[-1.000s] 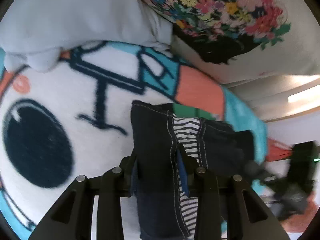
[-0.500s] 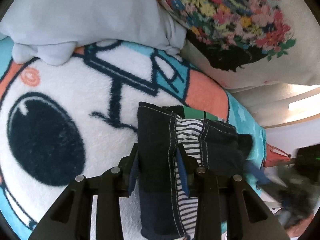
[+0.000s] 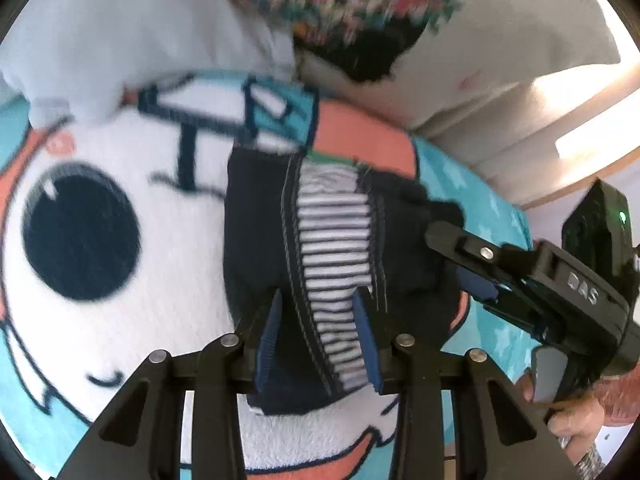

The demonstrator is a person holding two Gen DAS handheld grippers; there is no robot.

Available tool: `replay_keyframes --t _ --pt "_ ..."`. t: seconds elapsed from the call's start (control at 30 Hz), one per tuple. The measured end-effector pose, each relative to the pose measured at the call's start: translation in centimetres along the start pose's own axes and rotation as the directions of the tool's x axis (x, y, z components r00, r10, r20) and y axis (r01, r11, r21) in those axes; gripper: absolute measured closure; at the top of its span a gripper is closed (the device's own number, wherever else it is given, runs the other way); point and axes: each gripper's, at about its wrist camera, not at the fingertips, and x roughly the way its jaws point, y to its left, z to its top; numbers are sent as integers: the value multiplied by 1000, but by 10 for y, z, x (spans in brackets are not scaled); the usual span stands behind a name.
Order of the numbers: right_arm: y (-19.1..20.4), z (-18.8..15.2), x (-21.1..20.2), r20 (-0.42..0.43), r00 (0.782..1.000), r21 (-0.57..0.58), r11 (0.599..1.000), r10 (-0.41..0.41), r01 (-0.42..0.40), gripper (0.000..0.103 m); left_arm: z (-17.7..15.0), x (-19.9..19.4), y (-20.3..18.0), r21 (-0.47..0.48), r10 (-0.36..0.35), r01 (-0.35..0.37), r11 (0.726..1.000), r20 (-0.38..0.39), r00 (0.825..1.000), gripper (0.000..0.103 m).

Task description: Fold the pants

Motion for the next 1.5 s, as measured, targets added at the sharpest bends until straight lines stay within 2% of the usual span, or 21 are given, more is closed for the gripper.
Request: replay_keyframes --t 0.07,0.17,0.27,0.4,0.47,0.53,0.6,0.67,0.73,0.77,0.83,0.9,1.03,1.23,1.5 --pt "-8 -1 11 -35 999 27 999 -20 21 35 -4 1 4 0 -8 8 1000 -9 1000 67" --pt "-7 -4 -6 0 1000 31 999 -11 11 35 -5 -6 3 -3 -14 14 1000 4 1000 67" --pt "2 -7 -29 50 996 -27 997 -77 78 35 -8 -18 4 -14 -2 2 1000 27 1000 67" --pt "1 -15 -60 130 981 -67 986 -143 152 34 -17 -42 -10 17 57 -59 998 101 993 67" --pt "-5 -22 -70 147 975 -77 981 -168 181 34 -23 -63 -22 43 117 -126 991 166 979 67" --pt "-9 -30 -73 148 969 -108 971 -197 214 33 -29 -81 -35 52 174 -192 980 238 955 62" --pt "-12 -37 -71 131 968 -138 963 -213 230 34 -39 -99 -48 50 229 -257 965 314 921 55" --pt "-16 -45 -71 115 973 -145 965 -202 218 34 -50 -115 -63 46 282 -324 945 391 876 49" --pt "-16 -50 -70 96 977 -166 965 -190 204 34 -58 -128 -79 37 325 -381 924 451 831 30" --pt "-15 -52 -71 93 978 -181 963 -186 200 34 -64 -134 -84 33 340 -403 915 475 812 27" --pt "-11 -57 -72 98 979 -217 957 -177 195 33 -70 -137 -95 30 358 -427 904 497 790 24" --pt "-10 -61 -74 91 980 -258 946 -177 195 31 -72 -131 -105 35 361 -432 901 493 792 24" --pt "-18 -67 -72 68 976 -289 932 -208 219 31 -79 -120 -117 51 363 -433 900 461 810 24" --pt "-37 -74 -68 20 973 -291 929 -231 227 31 -85 -98 -124 59 368 -421 905 388 845 24" --pt "-60 -78 -64 -22 963 -276 928 -268 252 31 -93 -75 -129 71 362 -407 911 336 869 24"
